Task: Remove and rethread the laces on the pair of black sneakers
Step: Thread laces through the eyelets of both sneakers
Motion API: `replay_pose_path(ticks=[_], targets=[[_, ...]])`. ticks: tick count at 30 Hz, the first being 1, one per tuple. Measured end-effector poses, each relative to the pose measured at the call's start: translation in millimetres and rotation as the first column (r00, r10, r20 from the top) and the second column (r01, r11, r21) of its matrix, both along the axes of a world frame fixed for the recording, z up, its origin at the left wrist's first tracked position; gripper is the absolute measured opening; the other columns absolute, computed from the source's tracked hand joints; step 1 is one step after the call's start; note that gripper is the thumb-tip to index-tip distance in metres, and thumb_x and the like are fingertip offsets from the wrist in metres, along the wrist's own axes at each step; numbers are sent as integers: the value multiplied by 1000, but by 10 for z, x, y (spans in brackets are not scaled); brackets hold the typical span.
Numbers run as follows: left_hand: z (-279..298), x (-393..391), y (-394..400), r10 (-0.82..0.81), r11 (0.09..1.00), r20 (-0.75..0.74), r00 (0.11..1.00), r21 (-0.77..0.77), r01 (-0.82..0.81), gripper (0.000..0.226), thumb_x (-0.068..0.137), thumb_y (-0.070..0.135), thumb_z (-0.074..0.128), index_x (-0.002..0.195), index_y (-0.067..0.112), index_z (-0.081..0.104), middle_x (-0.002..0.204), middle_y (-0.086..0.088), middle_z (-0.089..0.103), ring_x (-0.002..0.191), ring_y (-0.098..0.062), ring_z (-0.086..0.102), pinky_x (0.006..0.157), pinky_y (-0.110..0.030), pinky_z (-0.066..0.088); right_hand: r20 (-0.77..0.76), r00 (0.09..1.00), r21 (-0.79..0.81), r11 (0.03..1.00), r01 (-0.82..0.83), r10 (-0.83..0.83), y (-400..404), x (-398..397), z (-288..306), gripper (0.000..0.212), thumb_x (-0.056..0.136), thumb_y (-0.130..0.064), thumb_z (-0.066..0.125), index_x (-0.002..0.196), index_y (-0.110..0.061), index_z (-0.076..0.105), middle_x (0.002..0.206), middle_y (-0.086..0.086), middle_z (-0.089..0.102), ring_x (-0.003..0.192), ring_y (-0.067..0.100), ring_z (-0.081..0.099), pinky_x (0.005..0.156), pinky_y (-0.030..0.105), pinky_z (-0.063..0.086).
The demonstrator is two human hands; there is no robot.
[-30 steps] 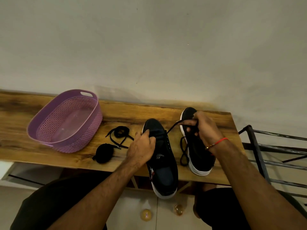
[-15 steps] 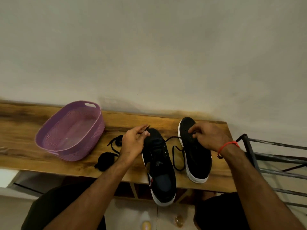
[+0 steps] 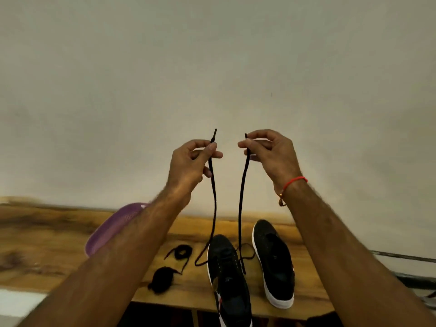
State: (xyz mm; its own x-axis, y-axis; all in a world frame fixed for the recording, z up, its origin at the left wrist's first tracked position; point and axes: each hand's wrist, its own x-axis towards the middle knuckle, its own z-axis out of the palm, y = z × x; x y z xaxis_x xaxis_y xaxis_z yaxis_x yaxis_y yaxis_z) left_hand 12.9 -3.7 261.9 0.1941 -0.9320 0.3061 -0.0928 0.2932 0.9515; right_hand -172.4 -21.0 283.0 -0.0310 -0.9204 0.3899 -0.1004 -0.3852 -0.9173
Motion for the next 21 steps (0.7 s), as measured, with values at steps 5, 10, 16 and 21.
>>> replay_pose_path(ticks=[5,10,16,21], targets=[[748,-86,23,64,988,41,997,-145,-58,17,93,29,73,108,21,74,98,6,76,50,-10,57,48,-18,42,99,994,-52,998,-45,50,35,74,659,5,91,-18,70,96,-16,70,96,1,77,87,16,70,94,46,56],[1208,-159,76,71,978,87,994,-203,-52,19,93,32,73,109,23,71,89,7,78,52,-14,64,44,-19,40,135,991,-69,998,-11,21,76,95,1083,13,92,-26,70,102,-17,72,98,-3,73,90,12,68,89,41,57],[1506,-224,85,126,963,103,987,-250,-97,20,90,35,75,105,22,74,102,9,74,58,-15,71,46,-20,43,123,992,-107,994,-6,20,113,81,1399,16,92,-28,69,105,-17,72,103,-3,73,95,15,68,84,35,55],[1638,-210,65,155,961,106,982,-245,-125,21,88,35,78,104,22,76,97,11,73,55,-10,64,44,-20,44,114,993,-121,993,-8,22,89,115,1522,16,92,-28,69,105,-19,72,104,-2,73,96,17,68,78,31,53]])
